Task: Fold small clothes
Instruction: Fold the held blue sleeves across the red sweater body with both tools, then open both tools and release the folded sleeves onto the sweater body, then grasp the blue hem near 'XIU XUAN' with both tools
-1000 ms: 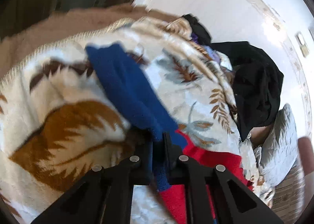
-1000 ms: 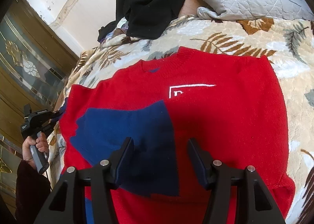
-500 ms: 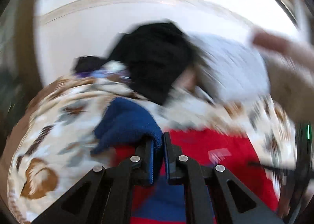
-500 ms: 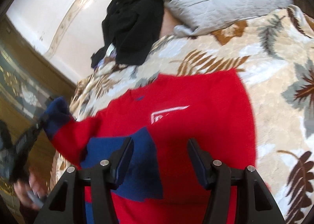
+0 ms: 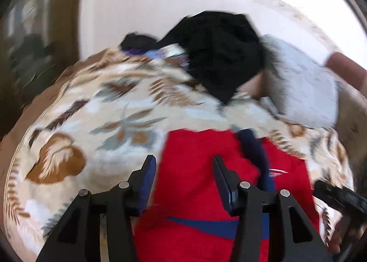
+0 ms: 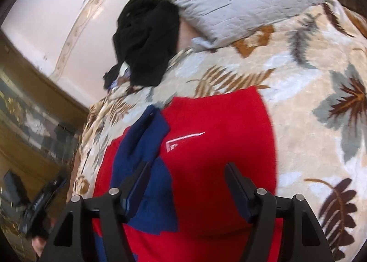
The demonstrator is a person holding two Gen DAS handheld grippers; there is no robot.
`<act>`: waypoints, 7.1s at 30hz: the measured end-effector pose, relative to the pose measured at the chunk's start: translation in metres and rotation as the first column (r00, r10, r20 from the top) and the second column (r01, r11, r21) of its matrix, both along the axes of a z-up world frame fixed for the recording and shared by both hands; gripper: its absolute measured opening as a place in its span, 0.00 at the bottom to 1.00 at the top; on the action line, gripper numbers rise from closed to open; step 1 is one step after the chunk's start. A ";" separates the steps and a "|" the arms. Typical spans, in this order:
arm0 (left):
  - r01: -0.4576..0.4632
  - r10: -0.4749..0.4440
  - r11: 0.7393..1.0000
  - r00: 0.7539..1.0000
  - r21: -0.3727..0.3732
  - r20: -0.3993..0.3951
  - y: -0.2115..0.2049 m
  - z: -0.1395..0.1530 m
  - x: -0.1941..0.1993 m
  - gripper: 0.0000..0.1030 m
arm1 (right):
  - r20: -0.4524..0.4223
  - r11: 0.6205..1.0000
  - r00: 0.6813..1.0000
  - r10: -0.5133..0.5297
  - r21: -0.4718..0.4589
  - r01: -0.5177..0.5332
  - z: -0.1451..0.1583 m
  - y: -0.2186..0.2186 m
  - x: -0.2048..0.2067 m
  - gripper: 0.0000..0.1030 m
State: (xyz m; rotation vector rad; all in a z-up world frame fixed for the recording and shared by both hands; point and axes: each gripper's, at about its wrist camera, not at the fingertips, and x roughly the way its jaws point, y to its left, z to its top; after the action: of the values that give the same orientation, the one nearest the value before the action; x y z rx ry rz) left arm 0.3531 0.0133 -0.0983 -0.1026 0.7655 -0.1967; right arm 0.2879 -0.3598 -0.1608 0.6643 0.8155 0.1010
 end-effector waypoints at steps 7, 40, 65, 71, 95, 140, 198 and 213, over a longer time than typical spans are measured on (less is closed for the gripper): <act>-0.018 0.036 0.998 0.957 0.065 -0.289 -0.011 -0.064 0.033 0.50 | 0.012 0.992 0.992 0.124 -0.024 -0.124 0.023 0.044 0.055 0.74; 0.034 0.018 0.969 0.978 0.243 -0.210 -0.040 -0.060 -0.005 0.50 | -0.222 0.995 0.974 -0.046 -0.101 0.024 -0.026 -0.028 -0.031 0.12; 0.034 0.001 0.973 0.989 0.228 -0.149 -0.058 -0.053 0.002 0.66 | -0.127 0.983 0.991 0.041 -0.170 -0.063 -0.008 0.004 0.035 0.15; 0.053 0.014 0.936 0.982 0.348 -0.186 -0.076 -0.078 0.020 0.72 | -0.178 0.965 0.980 0.084 -0.232 -0.125 -0.023 0.025 0.067 0.16; 0.049 -0.067 0.917 0.997 0.397 0.031 -0.096 -0.039 -0.065 0.72 | -0.217 0.949 0.960 0.179 -0.218 -0.226 -0.023 0.049 0.010 0.18; 0.045 0.018 0.916 0.988 0.398 -0.153 -0.066 -0.083 -0.031 0.78 | -0.222 0.982 0.975 0.027 -0.178 -0.068 -0.024 -0.022 -0.013 0.83; 0.076 -0.154 0.983 0.838 -0.167 -0.524 0.074 -0.147 -0.207 0.14 | -0.287 0.973 0.930 0.231 0.051 -0.227 -0.063 0.004 -0.218 0.81; 0.079 -0.165 0.981 0.826 -0.179 -0.539 0.071 -0.149 -0.201 0.10 | -0.365 0.964 0.893 0.264 0.093 -0.247 -0.105 0.048 -0.212 0.44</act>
State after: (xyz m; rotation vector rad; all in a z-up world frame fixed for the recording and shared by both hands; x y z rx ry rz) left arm 0.1518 0.0843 -0.2474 -0.2609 1.3413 -0.3559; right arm 0.0763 -0.3121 -0.2662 0.6230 1.2742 0.2371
